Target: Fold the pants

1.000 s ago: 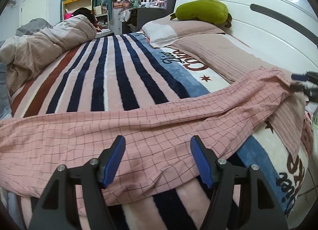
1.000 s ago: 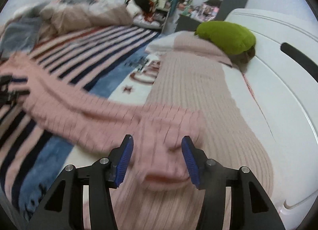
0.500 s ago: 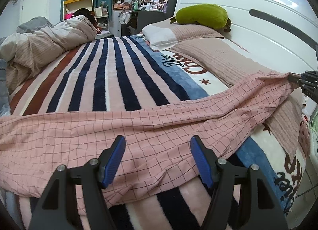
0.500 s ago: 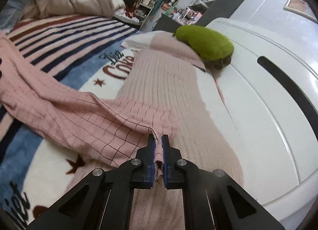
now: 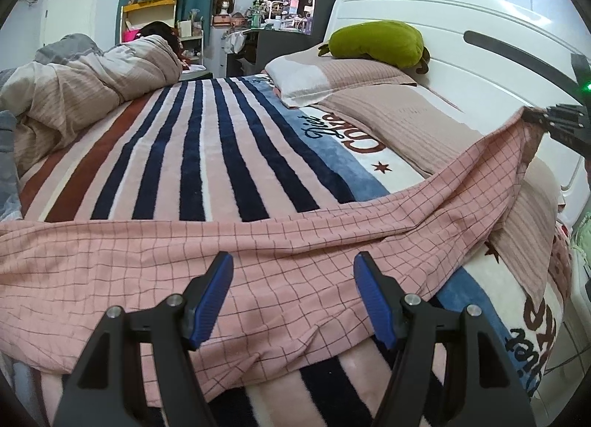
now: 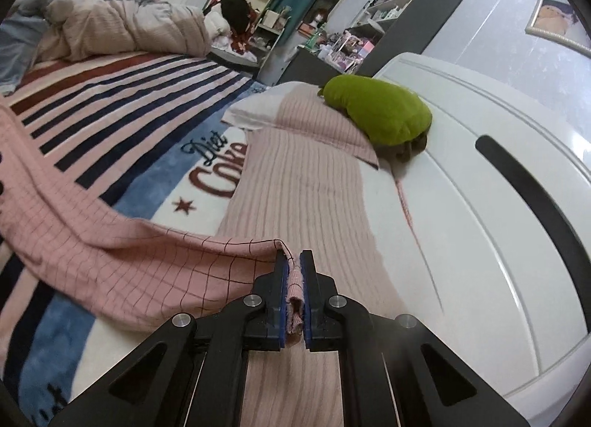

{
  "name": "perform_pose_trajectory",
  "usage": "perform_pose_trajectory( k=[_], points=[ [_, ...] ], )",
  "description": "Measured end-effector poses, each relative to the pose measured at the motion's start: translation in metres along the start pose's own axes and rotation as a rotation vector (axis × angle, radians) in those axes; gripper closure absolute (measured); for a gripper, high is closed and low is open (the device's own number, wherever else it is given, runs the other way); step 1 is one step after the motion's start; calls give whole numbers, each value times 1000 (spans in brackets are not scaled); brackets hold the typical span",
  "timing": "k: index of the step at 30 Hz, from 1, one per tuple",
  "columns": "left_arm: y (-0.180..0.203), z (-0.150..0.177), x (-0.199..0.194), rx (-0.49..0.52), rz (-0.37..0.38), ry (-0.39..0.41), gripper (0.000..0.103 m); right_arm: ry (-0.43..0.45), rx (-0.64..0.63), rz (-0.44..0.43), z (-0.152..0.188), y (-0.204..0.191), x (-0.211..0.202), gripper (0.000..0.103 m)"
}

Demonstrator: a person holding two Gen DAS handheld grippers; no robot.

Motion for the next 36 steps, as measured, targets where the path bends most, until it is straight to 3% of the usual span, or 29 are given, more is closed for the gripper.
perform_pose_trajectory(
  k=[10,16,18,19,23,28,32,36],
  points=[
    [-2,5,8,2,-26,-24,39,49,53,28,-29,7,33,102],
    [-4,11,19,9,-42,-50,39,-45,89,-5,-11,-6,90,101],
    [-5,14,22,7,-47,-60,39,-88,118,-36,-1,-7,107,89],
    [-5,15,23,6,-48,-63,39,-101,127,-56,2,-9,111,74],
    [-5,16,23,6,-50,-66,39,-61,182,-115,1,-3,93,48],
    [0,15,20,8,-31,-58,39,-8,207,-148,4,9,45,47],
    [4,15,17,15,-13,-54,39,-76,209,-155,36,9,30,39],
    [7,15,17,16,0,-56,39,-127,268,-228,73,3,45,31]
  ],
)
Point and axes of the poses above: each gripper's, at about its wrist camera, not at the fingertips, and x roughly the way its jaws point, y to its right, z to its underside, the point moved 10 cm from there along x, roughly the way its jaws point, and after that the axes turned 1 degree about -x, right-handed, at the moved point
